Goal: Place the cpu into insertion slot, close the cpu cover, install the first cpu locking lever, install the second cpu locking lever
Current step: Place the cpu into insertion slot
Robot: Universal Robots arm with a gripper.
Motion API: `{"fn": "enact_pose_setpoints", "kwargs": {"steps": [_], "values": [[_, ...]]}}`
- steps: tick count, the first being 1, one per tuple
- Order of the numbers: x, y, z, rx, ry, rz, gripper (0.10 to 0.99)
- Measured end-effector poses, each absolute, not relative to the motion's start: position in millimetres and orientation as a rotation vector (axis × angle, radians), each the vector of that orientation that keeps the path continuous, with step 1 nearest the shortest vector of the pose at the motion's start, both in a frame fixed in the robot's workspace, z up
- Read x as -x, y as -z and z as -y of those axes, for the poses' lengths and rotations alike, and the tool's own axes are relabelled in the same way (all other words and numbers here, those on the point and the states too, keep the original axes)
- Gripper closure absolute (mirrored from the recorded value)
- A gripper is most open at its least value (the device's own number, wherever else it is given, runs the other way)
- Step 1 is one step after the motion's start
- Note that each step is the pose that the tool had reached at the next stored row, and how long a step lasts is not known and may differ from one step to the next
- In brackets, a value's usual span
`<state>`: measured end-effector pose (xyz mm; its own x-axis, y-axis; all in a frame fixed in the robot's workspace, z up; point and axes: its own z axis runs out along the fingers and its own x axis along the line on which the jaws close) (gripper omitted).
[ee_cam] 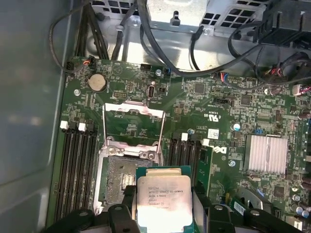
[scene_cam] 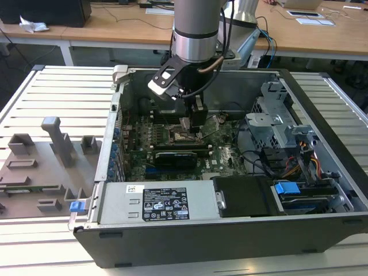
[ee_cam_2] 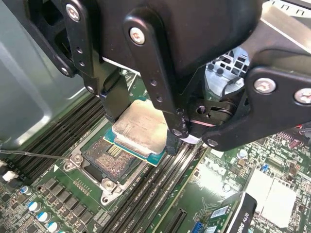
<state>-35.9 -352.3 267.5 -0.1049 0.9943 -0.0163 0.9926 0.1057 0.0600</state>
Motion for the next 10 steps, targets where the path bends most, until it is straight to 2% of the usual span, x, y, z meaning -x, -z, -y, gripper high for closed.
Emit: {"fn": "enact_pose_setpoints", "kwargs": {"steps": [10], "values": [[35.9, -267.5, 352.3, -2.140, -0.045, -2.223, 0.541]]}}
